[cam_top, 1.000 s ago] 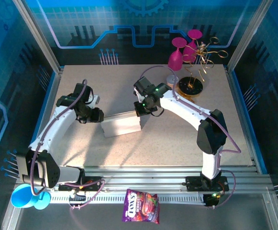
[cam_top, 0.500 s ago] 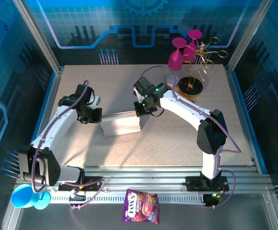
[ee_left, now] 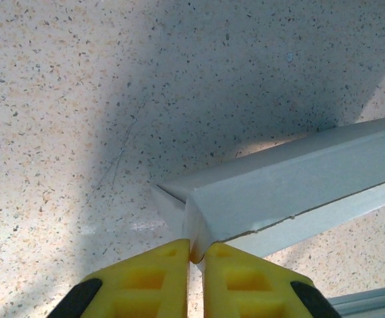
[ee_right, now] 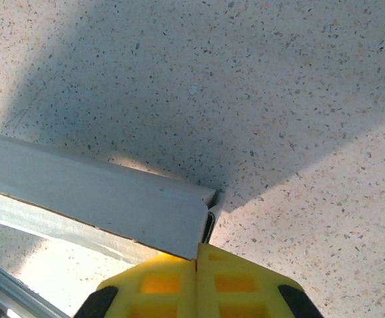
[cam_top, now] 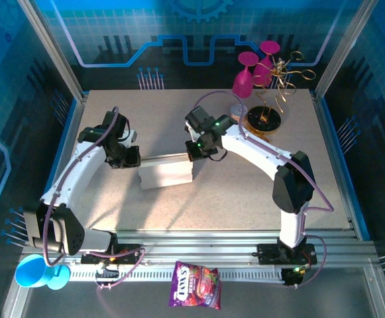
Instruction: Fold the paper box
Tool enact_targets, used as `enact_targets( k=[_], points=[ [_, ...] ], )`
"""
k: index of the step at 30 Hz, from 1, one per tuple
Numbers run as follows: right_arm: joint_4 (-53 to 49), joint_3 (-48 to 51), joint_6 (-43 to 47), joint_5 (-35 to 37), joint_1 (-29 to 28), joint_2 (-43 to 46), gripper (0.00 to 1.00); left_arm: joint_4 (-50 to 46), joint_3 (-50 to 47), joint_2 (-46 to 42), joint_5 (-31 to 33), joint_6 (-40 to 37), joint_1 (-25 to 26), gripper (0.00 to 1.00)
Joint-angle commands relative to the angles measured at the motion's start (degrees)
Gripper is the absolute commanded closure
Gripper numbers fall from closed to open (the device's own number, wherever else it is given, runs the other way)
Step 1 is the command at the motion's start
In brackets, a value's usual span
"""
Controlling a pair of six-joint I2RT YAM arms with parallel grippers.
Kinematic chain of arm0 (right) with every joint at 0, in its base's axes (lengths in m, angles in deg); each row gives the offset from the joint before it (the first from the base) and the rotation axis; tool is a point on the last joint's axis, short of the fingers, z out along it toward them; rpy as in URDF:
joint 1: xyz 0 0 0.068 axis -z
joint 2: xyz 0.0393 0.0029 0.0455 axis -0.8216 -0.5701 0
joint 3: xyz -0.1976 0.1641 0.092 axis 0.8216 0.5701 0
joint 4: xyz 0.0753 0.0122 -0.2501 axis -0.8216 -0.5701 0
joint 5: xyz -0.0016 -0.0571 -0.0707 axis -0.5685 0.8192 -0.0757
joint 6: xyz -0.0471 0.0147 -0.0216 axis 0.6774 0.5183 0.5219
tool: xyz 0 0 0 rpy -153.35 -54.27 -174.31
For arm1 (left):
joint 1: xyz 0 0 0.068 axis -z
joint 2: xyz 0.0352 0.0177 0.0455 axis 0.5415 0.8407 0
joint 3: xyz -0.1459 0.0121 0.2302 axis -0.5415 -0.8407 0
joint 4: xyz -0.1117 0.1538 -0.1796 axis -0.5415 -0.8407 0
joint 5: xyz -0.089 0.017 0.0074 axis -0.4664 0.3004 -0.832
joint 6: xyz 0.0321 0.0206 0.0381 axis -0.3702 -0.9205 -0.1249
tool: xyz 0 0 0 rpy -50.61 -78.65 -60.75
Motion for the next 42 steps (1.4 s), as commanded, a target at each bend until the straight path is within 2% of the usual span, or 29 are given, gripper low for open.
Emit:
enact_targets(
  k=[1,9,16,23,30,35,42],
  points=[
    [-1.91,0.46,0.51,0.36,0.18,0.23,1.0,-3.91,1.97,0.89,-1.5,1.32,0.27,0.86],
    [-1.97,0.63,0.46,0.39,-0.13,0.39,1.0,-3.64,3.01,1.93,-2.64,2.18,0.27,0.87],
    [-2.08,0.73,0.82,1.5,-0.18,0.74,1.0,-7.1,6.39,3.07,-4.0,5.19,0.27,0.87],
    [-3.29,-1.5,0.63,1.2,-0.3,0.23,1.0,-8.32,6.74,3.65,-4.94,6.72,0.25,0.91],
    [-3.92,-1.87,0.53,1.23,-0.21,-0.13,1.0,-9.11,6.84,3.16,-2.85,5.32,0.27,0.79],
    [-3.76,-1.86,0.56,0.66,-0.15,-0.15,1.0,-8.3,5.32,2.79,-3.71,4.3,0.27,0.74],
    [-3.84,-1.97,0.53,-0.11,-0.18,-0.22,1.0,-6.22,4.7,3.81,-2.95,4.06,0.29,0.77]
  ],
)
